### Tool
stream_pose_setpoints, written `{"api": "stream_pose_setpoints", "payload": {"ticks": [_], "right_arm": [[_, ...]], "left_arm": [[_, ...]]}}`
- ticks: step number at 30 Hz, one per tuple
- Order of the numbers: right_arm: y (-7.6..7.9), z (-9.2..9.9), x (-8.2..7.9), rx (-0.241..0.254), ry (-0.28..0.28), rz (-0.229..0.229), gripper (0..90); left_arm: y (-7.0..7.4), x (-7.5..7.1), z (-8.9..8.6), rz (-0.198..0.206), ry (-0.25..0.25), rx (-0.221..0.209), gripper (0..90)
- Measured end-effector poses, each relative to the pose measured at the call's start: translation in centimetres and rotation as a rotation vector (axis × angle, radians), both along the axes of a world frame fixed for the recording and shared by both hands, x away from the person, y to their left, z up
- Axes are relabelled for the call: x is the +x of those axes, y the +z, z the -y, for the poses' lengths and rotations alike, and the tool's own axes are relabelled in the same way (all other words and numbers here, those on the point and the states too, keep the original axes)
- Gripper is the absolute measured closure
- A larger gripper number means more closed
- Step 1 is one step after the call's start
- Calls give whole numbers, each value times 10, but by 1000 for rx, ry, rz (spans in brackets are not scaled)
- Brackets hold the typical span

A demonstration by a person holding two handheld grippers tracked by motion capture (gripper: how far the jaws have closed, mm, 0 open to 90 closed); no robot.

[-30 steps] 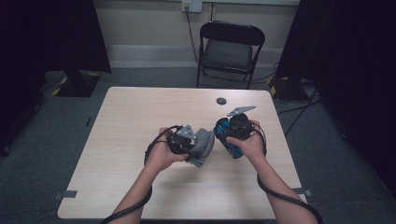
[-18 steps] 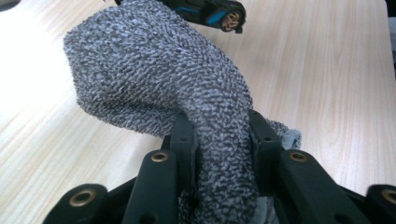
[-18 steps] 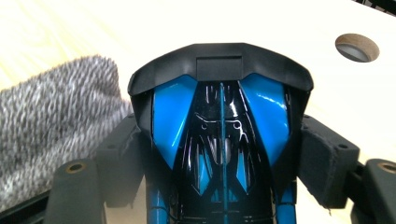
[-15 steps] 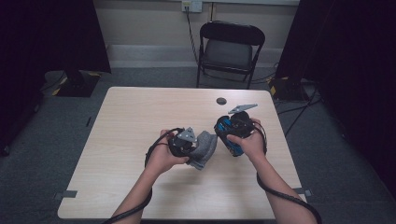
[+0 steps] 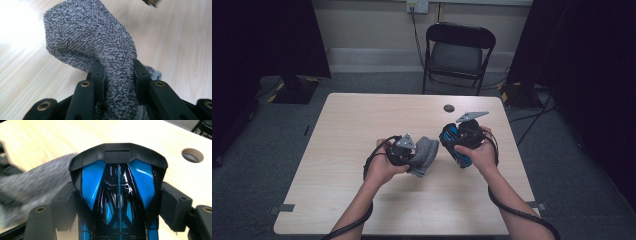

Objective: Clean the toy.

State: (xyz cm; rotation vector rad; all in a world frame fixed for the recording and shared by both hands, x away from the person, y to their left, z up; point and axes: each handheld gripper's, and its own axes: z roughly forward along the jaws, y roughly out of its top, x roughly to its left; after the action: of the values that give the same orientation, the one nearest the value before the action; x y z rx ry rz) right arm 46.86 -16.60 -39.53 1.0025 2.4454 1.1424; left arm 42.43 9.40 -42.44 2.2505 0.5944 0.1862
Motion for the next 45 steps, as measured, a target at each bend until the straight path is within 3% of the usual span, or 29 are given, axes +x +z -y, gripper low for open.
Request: {"api": "stream_pose_setpoints", "payload": {"ticks": [5,11,17,21,33,41,45], "right_arm": [[-2,-6,-7,9,28,1,255],[-5,-13,-12,9,50,3,254],[-7,-19,-13,11,58,3,254],[-9,-24,-14,-9,59,9,254],[-5,-33,-12,13,63,5,254],[-5,-42,-9,3,51,5,254],[-3,-44,-7,27,40,4,254]], "left_arm": [[4,9,-4,14,69,-8,686],[7,16,-1,20,95,-20,683],[2,15,10,5,71,-30,683],[-2,15,16,-11,48,-63,684],[-5,12,18,-6,27,-71,685],[-10,11,21,-11,23,-64,685],[-12,9,24,-21,5,-60,684]]}}
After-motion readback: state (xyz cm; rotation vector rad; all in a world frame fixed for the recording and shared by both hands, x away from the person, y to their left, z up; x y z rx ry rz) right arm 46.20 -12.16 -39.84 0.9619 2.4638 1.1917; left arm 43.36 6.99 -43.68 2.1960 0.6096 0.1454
